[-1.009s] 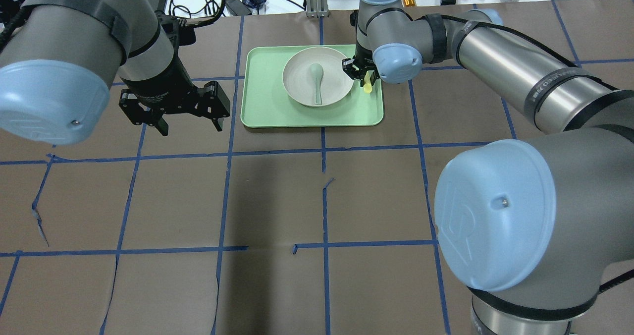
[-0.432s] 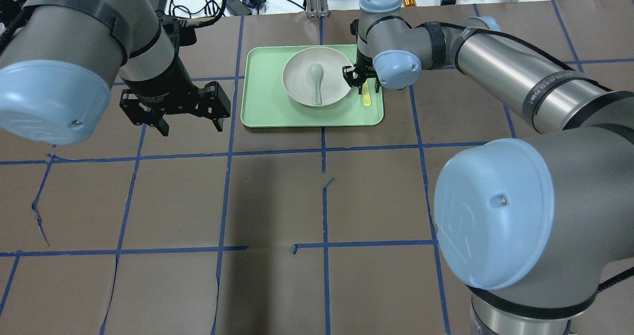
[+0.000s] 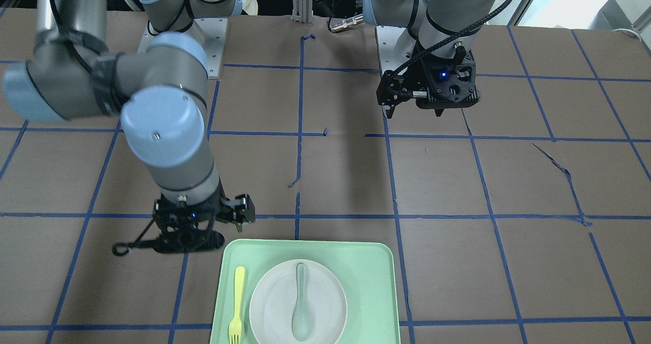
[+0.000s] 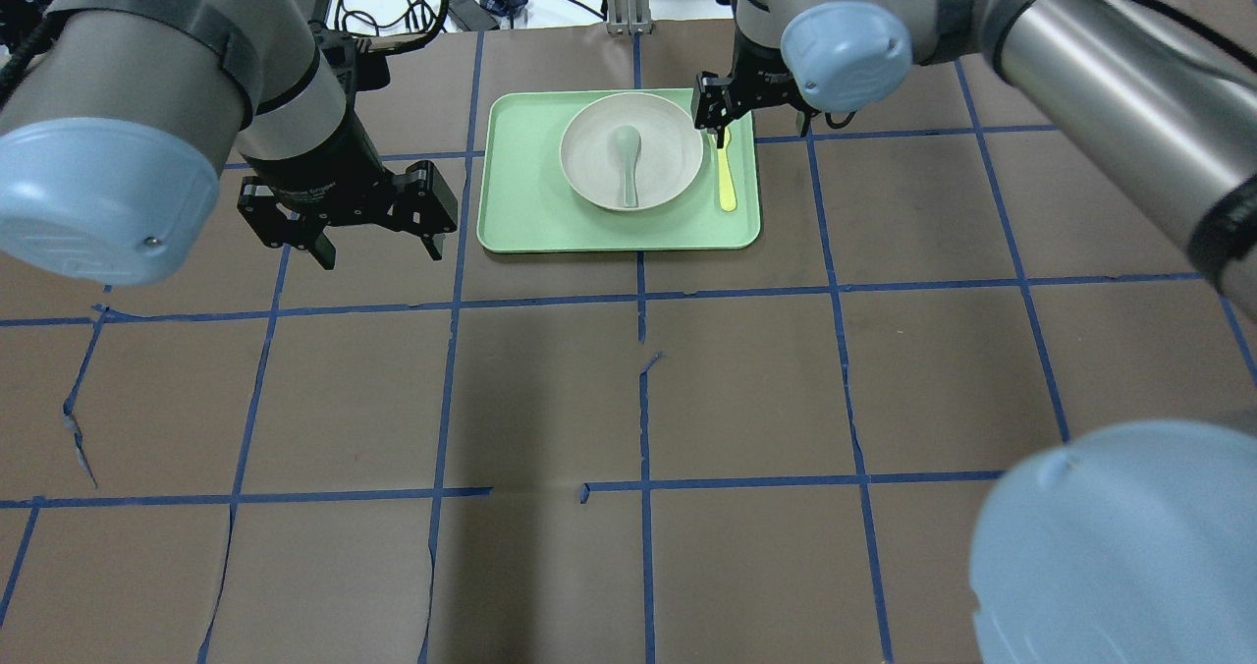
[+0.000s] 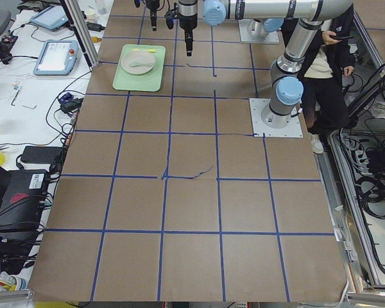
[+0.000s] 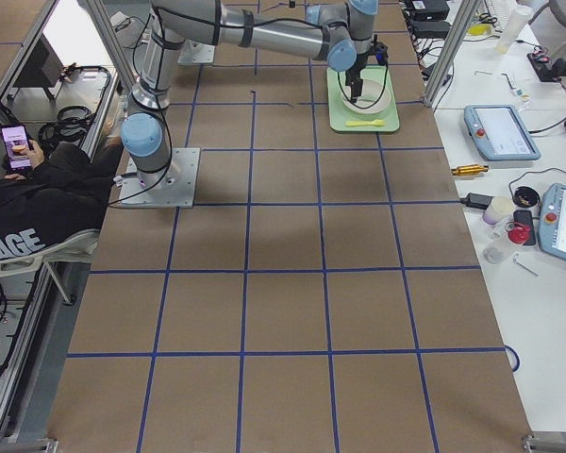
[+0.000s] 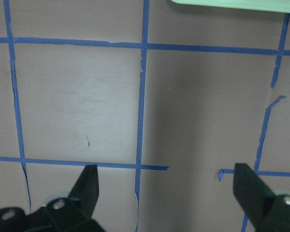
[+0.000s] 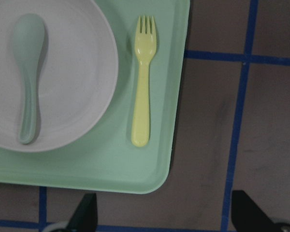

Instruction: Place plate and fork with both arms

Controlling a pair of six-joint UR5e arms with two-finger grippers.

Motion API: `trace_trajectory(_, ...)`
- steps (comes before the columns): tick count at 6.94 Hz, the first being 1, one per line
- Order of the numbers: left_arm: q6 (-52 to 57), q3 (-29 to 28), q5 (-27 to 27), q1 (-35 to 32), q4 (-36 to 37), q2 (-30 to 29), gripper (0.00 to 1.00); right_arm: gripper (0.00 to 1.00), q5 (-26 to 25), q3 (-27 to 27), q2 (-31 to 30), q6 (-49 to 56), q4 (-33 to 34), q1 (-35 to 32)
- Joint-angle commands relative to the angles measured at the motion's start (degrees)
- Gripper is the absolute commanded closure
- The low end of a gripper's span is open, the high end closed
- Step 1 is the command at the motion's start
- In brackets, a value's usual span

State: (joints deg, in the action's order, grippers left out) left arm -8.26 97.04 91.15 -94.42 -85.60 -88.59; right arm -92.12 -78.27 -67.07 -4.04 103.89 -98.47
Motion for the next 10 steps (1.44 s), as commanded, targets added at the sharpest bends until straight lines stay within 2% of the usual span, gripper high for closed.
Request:
trace_trajectory(1,0.0,0.08,-0.01,-0.06,0.0,0.0,0.0,0.0,0.01,-3.7,-14.16,0.96,-12.01,2.48)
trace_trajectory(3,0.0,0.0,-0.01,-0.15,-0.18,0.08,0.0,0.0,0.1,-14.92,-25.42,1.14,-11.09,2.49)
trace_trajectory(4,0.0,0.0,-0.01,-0.15,-0.35,0.17,0.0,0.0,0.1,-16.72,-27.04,1.32,-9.95,2.4)
trace_trajectory(10,0.0,0.0,0.17,-1.2,-0.18,0.0,0.0,0.0,0.54,-15.25,-25.48,1.32,-9.68,2.14)
